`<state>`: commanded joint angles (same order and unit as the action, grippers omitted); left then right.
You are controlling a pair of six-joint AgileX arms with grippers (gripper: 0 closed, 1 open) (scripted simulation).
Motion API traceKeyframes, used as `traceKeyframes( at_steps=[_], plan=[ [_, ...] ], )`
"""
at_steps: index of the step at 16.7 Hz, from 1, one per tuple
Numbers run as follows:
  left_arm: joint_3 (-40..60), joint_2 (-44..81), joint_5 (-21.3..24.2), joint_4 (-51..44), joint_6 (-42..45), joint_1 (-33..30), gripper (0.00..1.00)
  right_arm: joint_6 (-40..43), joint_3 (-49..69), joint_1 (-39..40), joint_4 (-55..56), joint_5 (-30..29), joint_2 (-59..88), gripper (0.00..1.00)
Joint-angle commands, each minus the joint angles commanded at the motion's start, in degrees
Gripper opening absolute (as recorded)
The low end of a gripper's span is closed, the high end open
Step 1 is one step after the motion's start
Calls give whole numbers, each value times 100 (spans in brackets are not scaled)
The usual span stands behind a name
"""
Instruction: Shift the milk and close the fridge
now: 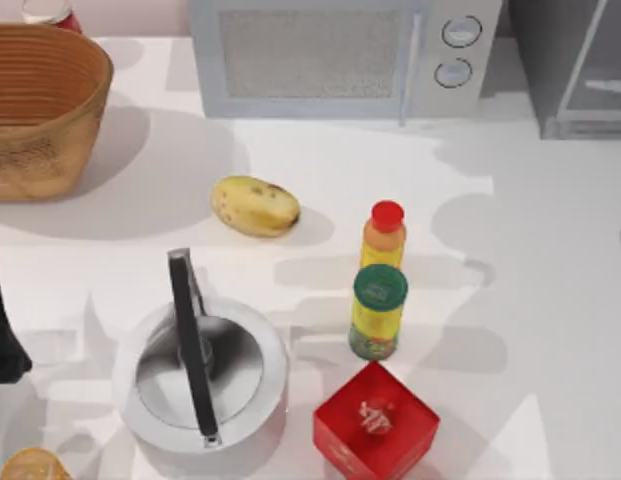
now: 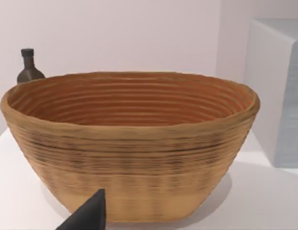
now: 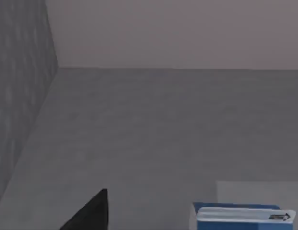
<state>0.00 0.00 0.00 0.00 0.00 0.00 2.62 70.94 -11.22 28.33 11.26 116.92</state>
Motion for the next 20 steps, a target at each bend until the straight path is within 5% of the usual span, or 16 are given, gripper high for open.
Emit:
traceKeyframes(
  at_steps=[20],
  plan=[
    [0,0,0,0,0,0,100,-136,-5253,753,-1977,-790,-8930,100]
  ],
)
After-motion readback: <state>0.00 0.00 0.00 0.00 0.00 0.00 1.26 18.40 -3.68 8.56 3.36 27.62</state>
